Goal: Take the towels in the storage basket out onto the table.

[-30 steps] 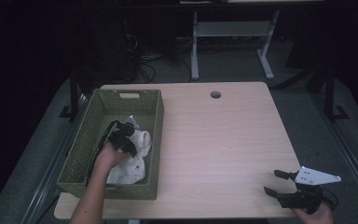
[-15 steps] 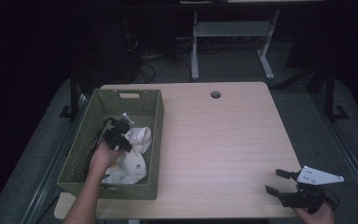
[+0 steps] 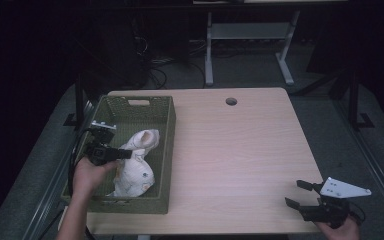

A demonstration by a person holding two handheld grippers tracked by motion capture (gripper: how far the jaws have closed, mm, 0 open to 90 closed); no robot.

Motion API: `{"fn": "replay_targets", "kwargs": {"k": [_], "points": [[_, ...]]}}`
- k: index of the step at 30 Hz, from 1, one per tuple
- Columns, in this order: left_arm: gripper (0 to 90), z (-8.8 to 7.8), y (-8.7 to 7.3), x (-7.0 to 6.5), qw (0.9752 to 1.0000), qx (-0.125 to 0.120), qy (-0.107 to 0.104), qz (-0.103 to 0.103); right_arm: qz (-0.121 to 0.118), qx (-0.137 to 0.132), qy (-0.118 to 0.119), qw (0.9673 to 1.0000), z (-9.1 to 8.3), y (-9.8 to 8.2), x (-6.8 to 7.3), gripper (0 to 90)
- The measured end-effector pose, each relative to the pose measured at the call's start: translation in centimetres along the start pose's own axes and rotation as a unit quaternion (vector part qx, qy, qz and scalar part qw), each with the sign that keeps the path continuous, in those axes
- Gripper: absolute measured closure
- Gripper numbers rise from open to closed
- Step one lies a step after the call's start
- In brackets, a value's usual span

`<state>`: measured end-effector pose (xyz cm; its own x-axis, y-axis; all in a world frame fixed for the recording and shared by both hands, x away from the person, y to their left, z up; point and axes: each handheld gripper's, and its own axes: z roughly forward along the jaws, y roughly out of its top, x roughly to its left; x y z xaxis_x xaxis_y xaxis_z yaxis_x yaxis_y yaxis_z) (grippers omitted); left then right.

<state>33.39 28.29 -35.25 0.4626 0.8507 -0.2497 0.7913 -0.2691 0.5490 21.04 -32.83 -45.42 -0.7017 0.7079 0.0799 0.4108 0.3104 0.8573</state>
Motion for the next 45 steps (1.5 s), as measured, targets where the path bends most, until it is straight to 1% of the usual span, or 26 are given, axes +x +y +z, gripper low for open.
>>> {"fn": "replay_targets", "kwargs": {"k": [2,3,4,6,7,8,11,12,13,14,15,16,18,19,20,26,28,29,30,32,34,35,37,38,42,45], "points": [[84.3,-0.8,-0.1,0.1,0.9997,-0.015,-0.015,-0.009,-0.002,0.000,-0.001,1.0000,0.0,0.0,0.0,23.4],[84.3,-1.5,-0.2,0.2,0.9989,-0.030,-0.031,-0.018,-0.003,-0.001,-0.002,1.0000,0.0,0.1,0.0,23.3],[84.3,-1.5,-0.2,0.2,0.9989,-0.030,-0.031,-0.018,-0.003,-0.001,-0.002,1.0000,0.0,0.1,0.0,23.3],[84.3,-2.1,-0.2,0.4,0.9972,-0.049,-0.049,-0.027,-0.004,-0.002,-0.002,1.0000,0.0,0.1,-0.1,23.3],[84.3,-2.7,-0.2,0.6,0.9946,-0.067,-0.070,-0.037,-0.004,-0.002,-0.003,1.0000,0.0,0.1,-0.1,23.3],[84.2,-2.7,-0.2,0.6,0.9946,-0.067,-0.070,-0.037,-0.004,-0.002,-0.003,1.0000,0.0,0.1,-0.1,23.3],[84.2,-3.7,0.0,0.9,0.9913,-0.084,-0.087,-0.051,-0.003,-0.004,-0.004,1.0000,-0.1,0.1,-0.1,23.4],[84.2,-3.7,0.0,0.9,0.9913,-0.084,-0.087,-0.051,-0.003,-0.004,-0.004,1.0000,-0.1,0.1,-0.1,23.4],[84.2,-4.1,0.0,1.2,0.9881,-0.094,-0.106,-0.061,-0.003,-0.004,-0.004,1.0000,-0.1,0.1,-0.1,23.3],[84.2,-4.1,0.0,1.2,0.9881,-0.094,-0.106,-0.061,-0.003,-0.004,-0.004,1.0000,-0.1,0.1,-0.1,23.3],[84.2,-4.5,0.0,1.4,0.9847,-0.101,-0.121,-0.073,-0.003,-0.005,-0.004,1.0000,-0.1,0.1,-0.2,23.3],[84.2,-4.5,0.0,1.4,0.9847,-0.101,-0.121,-0.073,-0.003,-0.005,-0.004,1.0000,-0.1,0.1,-0.2,23.3],[84.2,-4.7,0.0,1.7,0.9826,-0.103,-0.133,-0.079,-0.002,-0.005,-0.004,1.0000,-0.1,0.2,-0.1,23.3],[84.1,-4.9,0.0,1.7,0.9810,-0.109,-0.138,-0.083,-0.003,-0.006,-0.004,1.0000,-0.1,0.2,-0.2,23.3],[84.1,-5.0,0.0,1.9,0.9780,-0.117,-0.149,-0.088,-0.003,-0.006,-0.005,1.0000,-0.1,0.2,-0.2,23.3],[84.1,-6.1,0.2,2.1,0.9697,-0.140,-0.172,-0.103,-0.002,-0.008,-0.007,0.9999,-0.1,0.2,-0.2,23.3],[84.1,-6.5,0.3,2.0,0.9670,-0.148,-0.181,-0.101,-0.002,-0.009,-0.007,0.9999,-0.1,0.2,-0.2,23.3],[84.1,-6.9,0.5,1.9,0.9647,-0.156,-0.188,-0.099,0.000,-0.011,-0.007,0.9999,-0.1,0.2,-0.2,23.3],[84.1,-6.9,0.5,1.9,0.9647,-0.156,-0.188,-0.099,0.000,-0.011,-0.007,0.9999,-0.1,0.2,-0.2,23.3],[84.1,-7.2,0.8,1.6,0.9629,-0.161,-0.195,-0.094,-0.001,-0.012,-0.007,0.9999,-0.1,0.2,-0.3,23.3],[84.1,-7.5,1.1,1.3,0.9619,-0.164,-0.199,-0.090,-0.002,-0.013,-0.007,0.9999,-0.1,0.3,-0.3,23.3],[84.1,-7.5,1.2,1.2,0.9619,-0.165,-0.200,-0.088,-0.001,-0.013,-0.007,0.9999,-0.1,0.2,-0.3,23.3],[84.2,-7.7,1.5,0.9,0.9604,-0.168,-0.206,-0.082,-0.002,-0.014,-0.008,0.9999,-0.1,0.2,-0.3,23.3],[84.2,-7.7,1.6,0.7,0.9587,-0.172,-0.210,-0.086,-0.002,-0.014,-0.008,0.9999,-0.1,0.2,-0.3,23.3],[84.2,-7.9,2.4,-0.1,0.9572,-0.175,-0.218,-0.074,-0.002,-0.014,-0.009,0.9999,-0.1,0.2,-0.3,23.3],[84.1,-7.9,2.8,-0.6,0.9572,-0.174,-0.221,-0.067,-0.001,-0.014,-0.009,0.9999,-0.1,0.3,-0.3,23.3]]}}
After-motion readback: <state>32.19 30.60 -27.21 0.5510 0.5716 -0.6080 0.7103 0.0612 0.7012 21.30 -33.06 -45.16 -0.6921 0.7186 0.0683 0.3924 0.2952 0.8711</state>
